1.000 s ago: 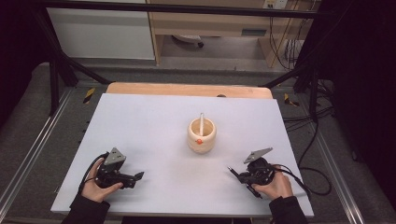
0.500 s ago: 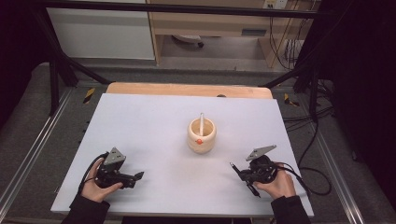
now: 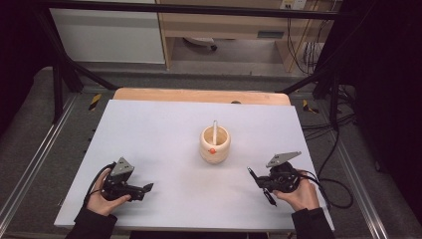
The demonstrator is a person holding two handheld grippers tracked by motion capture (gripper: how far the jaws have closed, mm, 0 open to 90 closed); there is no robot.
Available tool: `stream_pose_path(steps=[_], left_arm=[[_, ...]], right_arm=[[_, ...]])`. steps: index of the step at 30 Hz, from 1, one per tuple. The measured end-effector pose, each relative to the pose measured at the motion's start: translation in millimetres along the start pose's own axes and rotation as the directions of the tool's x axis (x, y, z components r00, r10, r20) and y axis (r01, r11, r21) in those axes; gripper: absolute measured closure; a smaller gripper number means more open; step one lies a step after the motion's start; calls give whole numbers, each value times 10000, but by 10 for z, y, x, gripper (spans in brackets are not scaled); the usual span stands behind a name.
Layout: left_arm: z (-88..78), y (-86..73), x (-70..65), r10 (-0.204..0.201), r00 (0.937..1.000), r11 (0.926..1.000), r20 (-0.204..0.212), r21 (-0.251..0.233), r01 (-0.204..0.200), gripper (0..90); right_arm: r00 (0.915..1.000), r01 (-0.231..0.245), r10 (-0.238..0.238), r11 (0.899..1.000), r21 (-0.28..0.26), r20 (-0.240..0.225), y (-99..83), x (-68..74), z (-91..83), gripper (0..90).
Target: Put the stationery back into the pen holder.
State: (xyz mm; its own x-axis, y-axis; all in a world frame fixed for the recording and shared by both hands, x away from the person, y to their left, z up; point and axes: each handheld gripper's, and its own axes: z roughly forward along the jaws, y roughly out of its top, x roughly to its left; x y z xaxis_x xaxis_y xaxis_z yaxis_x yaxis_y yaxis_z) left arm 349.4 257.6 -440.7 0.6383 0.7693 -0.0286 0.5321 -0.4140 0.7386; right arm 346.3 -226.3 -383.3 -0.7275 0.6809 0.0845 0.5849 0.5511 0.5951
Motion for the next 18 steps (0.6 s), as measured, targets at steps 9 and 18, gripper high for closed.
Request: stream_pose_path(steps=[9,18], left_arm=[[1,0,1,-7,10000,10000,0,3,7,41],[1,-5,7,-24,10000,10000,2,-10,24,41]], right_arm=[[9998,41,-24,9961,-880,202,73,-18,-76,799],[9982,-402,493,9738,-2238,353,148,-54,-69,798]])
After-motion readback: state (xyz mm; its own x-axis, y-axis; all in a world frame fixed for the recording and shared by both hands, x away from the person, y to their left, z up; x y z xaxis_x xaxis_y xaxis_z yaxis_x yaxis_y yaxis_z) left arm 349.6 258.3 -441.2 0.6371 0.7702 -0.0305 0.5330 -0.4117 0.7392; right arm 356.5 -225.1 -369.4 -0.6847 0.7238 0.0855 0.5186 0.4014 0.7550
